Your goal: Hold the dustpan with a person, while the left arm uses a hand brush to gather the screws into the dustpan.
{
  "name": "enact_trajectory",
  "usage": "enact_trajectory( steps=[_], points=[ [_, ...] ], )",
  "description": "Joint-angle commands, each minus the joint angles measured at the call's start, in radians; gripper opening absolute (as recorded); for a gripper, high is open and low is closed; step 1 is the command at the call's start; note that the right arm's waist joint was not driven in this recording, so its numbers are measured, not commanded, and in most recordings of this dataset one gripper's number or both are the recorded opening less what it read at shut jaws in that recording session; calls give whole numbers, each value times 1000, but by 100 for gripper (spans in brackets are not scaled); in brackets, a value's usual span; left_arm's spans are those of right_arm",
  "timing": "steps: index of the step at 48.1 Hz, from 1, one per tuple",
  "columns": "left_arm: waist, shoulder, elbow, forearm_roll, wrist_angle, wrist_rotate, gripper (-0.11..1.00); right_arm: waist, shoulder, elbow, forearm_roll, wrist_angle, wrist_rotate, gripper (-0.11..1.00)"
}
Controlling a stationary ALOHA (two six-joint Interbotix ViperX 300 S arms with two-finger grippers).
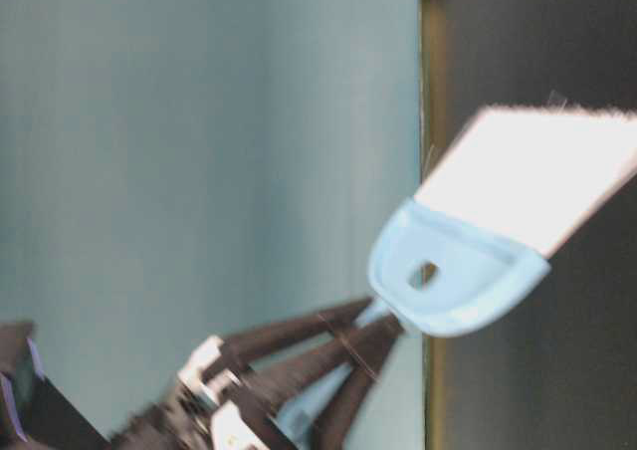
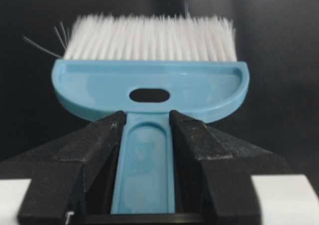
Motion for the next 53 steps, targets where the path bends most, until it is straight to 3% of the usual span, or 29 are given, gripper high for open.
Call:
enact_trajectory(
  steps=[1,20,53],
  points=[
    [-6,-12,46,0,-66,-17,32,0,3,-6,0,-9,-5,0],
    [-34,-26,147,0,-170,-35,32,2,3,-5,0,-9,-5,0],
    [-49,-12,149,0,-224,-40,32,2,2,-5,0,-9,-6,0]
  ],
)
